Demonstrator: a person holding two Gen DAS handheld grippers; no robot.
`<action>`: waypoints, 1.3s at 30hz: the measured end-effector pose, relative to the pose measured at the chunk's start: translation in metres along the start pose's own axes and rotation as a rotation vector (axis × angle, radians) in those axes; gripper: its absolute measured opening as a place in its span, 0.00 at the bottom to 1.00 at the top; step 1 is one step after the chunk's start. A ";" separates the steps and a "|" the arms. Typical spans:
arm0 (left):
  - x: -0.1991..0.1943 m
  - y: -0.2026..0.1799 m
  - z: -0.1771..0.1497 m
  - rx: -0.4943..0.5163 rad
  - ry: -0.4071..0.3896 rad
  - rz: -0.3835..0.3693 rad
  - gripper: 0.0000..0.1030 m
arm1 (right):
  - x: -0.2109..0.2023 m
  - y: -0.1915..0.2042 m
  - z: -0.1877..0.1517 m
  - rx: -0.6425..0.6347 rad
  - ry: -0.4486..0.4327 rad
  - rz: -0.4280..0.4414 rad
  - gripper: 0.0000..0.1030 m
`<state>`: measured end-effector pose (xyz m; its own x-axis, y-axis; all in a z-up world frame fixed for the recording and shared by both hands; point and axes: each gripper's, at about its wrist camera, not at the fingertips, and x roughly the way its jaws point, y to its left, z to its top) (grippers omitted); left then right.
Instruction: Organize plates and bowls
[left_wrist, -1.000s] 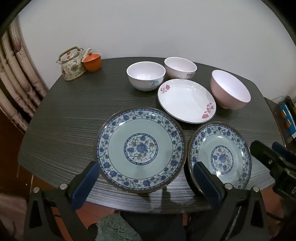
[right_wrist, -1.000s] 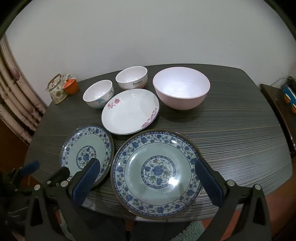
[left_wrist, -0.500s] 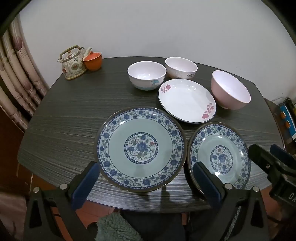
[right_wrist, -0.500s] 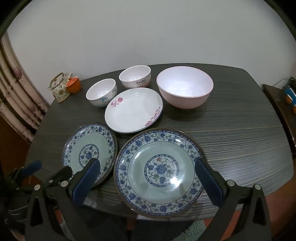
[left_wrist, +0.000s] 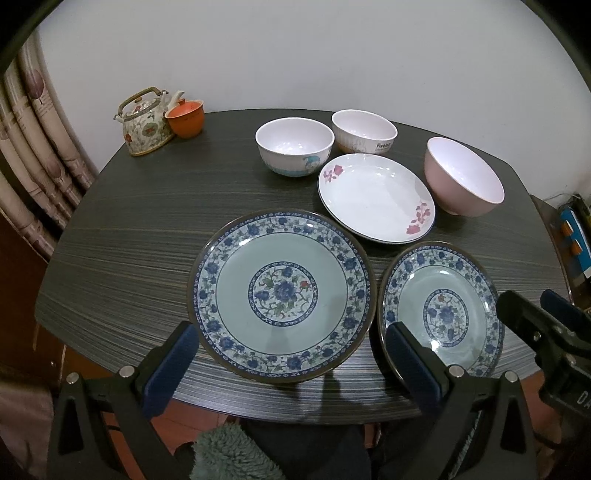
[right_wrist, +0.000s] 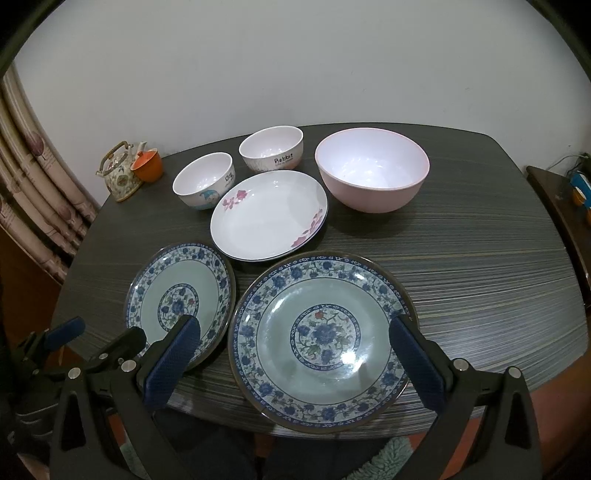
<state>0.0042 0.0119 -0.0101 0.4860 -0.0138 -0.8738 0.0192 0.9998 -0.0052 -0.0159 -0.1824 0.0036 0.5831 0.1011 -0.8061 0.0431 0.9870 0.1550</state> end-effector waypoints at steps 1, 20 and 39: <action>0.001 0.000 0.000 -0.001 0.001 0.001 1.00 | 0.000 0.001 -0.001 0.001 0.000 -0.001 0.99; 0.008 0.004 -0.004 -0.010 0.016 0.014 1.00 | 0.005 0.003 -0.005 0.005 0.015 -0.003 0.98; 0.008 0.005 -0.004 -0.011 0.018 0.019 1.00 | 0.005 0.003 -0.005 0.008 0.017 0.000 0.97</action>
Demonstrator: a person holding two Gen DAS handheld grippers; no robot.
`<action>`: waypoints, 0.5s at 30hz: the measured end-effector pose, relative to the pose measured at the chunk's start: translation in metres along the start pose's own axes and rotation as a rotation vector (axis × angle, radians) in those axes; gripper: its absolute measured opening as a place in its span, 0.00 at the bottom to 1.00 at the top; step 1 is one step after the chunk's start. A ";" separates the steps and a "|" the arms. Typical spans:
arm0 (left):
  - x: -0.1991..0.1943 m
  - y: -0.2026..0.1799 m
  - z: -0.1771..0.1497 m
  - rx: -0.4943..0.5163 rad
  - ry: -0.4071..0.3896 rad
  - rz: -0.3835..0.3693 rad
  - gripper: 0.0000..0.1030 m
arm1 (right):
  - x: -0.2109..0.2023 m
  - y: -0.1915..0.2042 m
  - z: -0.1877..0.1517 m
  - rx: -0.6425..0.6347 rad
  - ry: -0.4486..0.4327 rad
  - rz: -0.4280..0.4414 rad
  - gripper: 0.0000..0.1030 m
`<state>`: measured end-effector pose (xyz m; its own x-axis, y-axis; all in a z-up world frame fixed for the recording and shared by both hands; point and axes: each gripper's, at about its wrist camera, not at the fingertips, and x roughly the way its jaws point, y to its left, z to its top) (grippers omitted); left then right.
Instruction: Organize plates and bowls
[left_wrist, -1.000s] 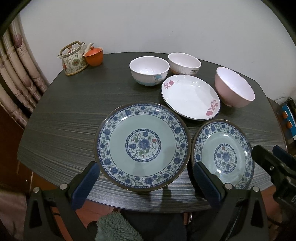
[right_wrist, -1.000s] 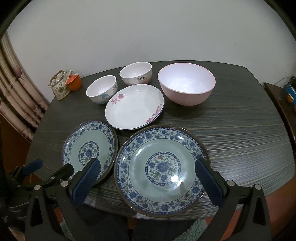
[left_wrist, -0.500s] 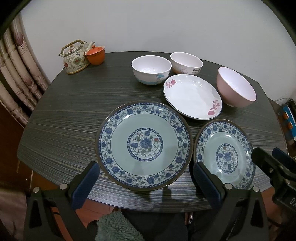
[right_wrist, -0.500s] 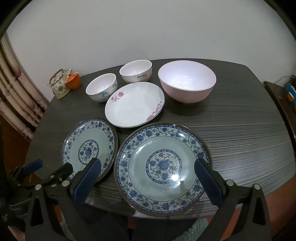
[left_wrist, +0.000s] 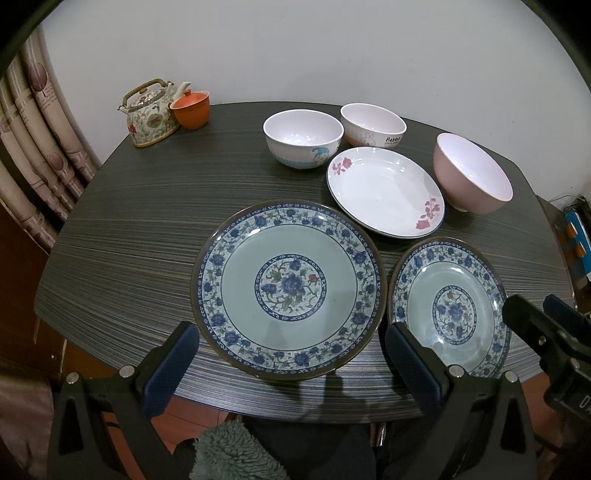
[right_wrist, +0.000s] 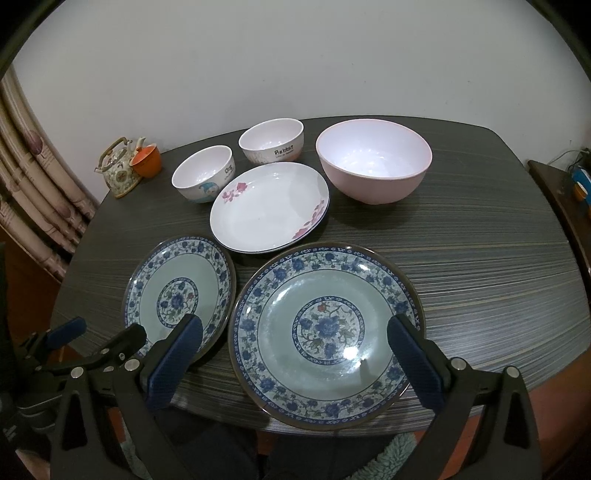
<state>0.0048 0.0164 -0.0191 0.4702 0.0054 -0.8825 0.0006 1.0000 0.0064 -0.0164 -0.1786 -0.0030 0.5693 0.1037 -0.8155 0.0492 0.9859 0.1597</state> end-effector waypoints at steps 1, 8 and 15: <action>0.000 0.000 0.000 -0.001 0.001 0.000 1.00 | 0.000 0.001 -0.001 -0.001 0.000 0.000 0.97; 0.001 0.001 0.000 -0.001 0.004 -0.002 1.00 | 0.001 0.000 0.000 0.000 0.002 0.001 0.96; 0.004 0.001 0.000 -0.008 0.009 -0.009 1.00 | 0.001 0.002 -0.001 0.000 0.002 0.003 0.95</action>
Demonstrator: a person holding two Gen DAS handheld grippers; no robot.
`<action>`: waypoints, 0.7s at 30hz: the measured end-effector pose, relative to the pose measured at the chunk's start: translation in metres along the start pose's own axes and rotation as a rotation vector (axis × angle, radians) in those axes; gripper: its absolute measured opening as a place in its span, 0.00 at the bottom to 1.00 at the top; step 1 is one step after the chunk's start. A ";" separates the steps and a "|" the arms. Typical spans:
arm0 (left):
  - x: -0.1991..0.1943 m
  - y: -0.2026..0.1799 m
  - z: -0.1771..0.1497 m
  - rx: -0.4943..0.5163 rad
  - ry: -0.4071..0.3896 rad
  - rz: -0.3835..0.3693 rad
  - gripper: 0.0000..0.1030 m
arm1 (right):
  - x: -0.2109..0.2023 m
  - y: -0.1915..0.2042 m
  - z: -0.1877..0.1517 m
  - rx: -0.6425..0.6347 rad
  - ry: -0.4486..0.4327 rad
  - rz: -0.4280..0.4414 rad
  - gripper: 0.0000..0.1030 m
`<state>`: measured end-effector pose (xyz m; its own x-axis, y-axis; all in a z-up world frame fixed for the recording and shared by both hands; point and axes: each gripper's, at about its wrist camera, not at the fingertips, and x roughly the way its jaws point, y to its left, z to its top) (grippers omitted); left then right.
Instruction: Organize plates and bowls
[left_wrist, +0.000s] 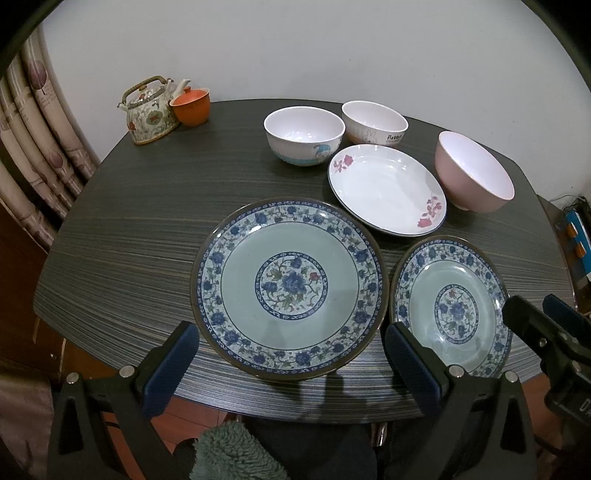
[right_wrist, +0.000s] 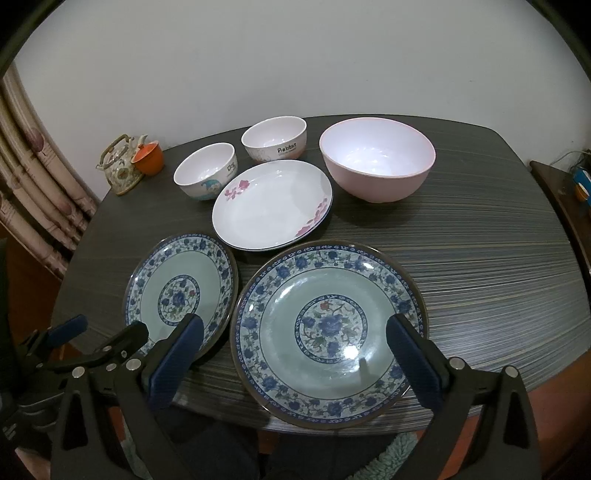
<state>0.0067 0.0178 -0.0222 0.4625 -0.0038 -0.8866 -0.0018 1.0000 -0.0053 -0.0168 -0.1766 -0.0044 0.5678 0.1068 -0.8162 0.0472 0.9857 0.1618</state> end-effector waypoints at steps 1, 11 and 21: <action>0.001 0.000 0.000 -0.001 0.000 -0.001 1.00 | 0.000 0.001 -0.001 -0.001 -0.001 0.002 0.95; 0.009 0.019 0.004 -0.035 0.007 -0.025 1.00 | 0.004 0.002 0.000 -0.006 0.012 0.029 0.90; 0.025 0.073 0.019 -0.194 0.060 -0.125 0.88 | 0.019 0.002 0.009 -0.003 0.074 0.205 0.74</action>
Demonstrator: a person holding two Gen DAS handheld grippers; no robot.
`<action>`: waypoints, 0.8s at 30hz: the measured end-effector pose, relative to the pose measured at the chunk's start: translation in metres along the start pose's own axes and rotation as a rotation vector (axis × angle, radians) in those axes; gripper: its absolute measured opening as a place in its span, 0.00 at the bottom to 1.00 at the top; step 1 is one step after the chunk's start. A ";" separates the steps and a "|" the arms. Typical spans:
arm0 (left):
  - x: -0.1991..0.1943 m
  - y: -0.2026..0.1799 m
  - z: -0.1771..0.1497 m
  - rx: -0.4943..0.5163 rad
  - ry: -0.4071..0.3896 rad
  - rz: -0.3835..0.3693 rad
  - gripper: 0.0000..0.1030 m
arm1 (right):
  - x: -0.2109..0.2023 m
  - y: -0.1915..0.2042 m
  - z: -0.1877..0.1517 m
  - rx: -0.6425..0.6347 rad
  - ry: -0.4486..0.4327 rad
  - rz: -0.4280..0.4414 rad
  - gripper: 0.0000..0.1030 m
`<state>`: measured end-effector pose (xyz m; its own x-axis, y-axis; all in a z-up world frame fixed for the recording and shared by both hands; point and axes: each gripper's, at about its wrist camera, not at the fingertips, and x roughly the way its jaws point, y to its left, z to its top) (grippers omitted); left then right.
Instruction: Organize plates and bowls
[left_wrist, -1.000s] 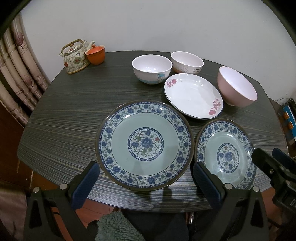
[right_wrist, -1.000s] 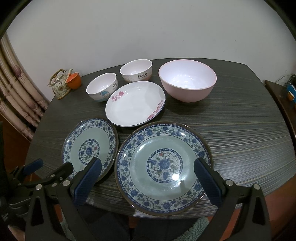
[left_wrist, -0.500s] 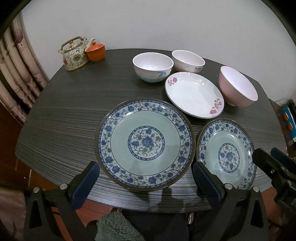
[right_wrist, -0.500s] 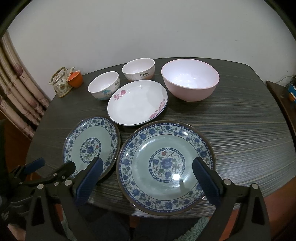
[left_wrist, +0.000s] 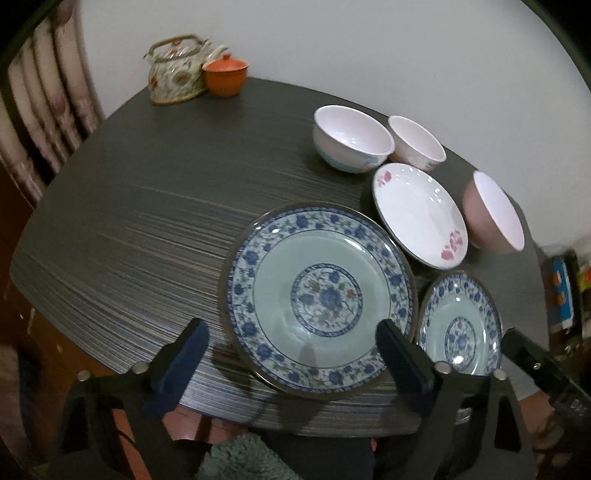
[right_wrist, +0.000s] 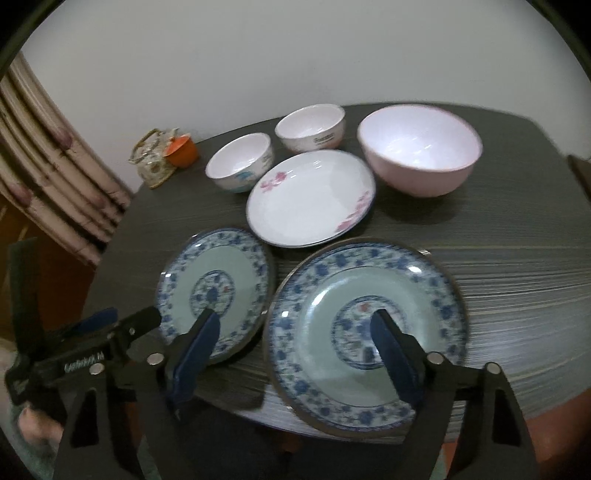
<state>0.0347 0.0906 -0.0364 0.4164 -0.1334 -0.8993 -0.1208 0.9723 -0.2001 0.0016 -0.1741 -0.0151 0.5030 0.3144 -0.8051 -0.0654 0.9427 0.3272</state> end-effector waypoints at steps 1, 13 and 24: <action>0.002 0.005 0.002 -0.018 0.007 -0.015 0.86 | 0.003 0.000 0.002 0.005 0.013 0.022 0.71; 0.030 0.057 0.022 -0.222 0.114 -0.186 0.61 | 0.045 0.004 0.026 0.013 0.116 0.163 0.58; 0.054 0.089 0.028 -0.292 0.188 -0.220 0.55 | 0.090 0.012 0.047 0.013 0.222 0.199 0.48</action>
<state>0.0719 0.1748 -0.0919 0.2924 -0.3908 -0.8728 -0.3093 0.8250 -0.4730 0.0872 -0.1395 -0.0604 0.2806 0.5112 -0.8124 -0.1320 0.8589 0.4948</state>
